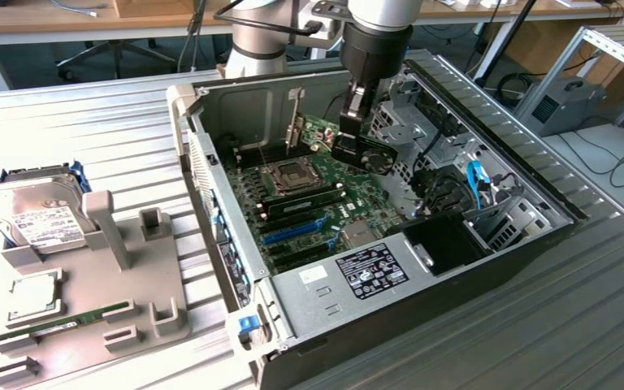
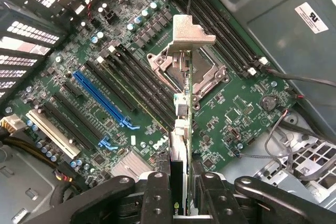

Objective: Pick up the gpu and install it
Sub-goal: 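Insert the gpu into the slot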

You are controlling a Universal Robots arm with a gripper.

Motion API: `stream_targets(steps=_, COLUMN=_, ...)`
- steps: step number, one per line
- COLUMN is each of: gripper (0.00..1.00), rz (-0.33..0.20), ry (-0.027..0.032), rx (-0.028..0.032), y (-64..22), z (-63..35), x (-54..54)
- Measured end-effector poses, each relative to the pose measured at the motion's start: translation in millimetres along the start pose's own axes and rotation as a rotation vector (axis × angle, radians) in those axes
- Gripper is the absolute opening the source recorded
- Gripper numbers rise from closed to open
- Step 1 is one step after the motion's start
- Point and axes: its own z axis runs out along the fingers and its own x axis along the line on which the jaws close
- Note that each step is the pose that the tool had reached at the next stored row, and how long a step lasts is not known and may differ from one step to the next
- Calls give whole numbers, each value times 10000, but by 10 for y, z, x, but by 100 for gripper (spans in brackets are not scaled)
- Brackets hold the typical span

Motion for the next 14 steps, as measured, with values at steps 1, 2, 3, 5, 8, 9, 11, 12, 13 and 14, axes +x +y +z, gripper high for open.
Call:
stream_targets(steps=1, gripper=26, rz=-47, ry=-2, rx=-1, y=0, z=0, x=0)
stream_targets(steps=2, gripper=26, rz=-96, ry=-5, rx=-3, y=0, z=0, x=0)
stream_targets(steps=3, gripper=26, rz=-180, ry=-8, rx=-5, y=0, z=0, x=0)
stream_targets(steps=5, gripper=26, rz=-324, ry=-15, rx=-9, y=0, z=0, x=0)
stream_targets(steps=8, gripper=26, rz=-480, ry=-21, rx=-13, y=0, z=0, x=0)
stream_targets(steps=9, gripper=26, rz=-531, ry=-24, rx=-15, y=0, z=0, x=0)
stream_targets(steps=11, gripper=26, rz=-636, ry=-29, rx=-18, y=0, z=0, x=0)
stream_targets(steps=12, gripper=26, rz=-687, ry=-31, rx=-19, y=0, z=0, x=0)
stream_targets(steps=13, gripper=26, rz=-738, ry=-34, rx=-21, y=0, z=0, x=0)
stream_targets(steps=14, gripper=26, rz=-792, ry=-36, rx=-22, y=0, z=0, x=0)
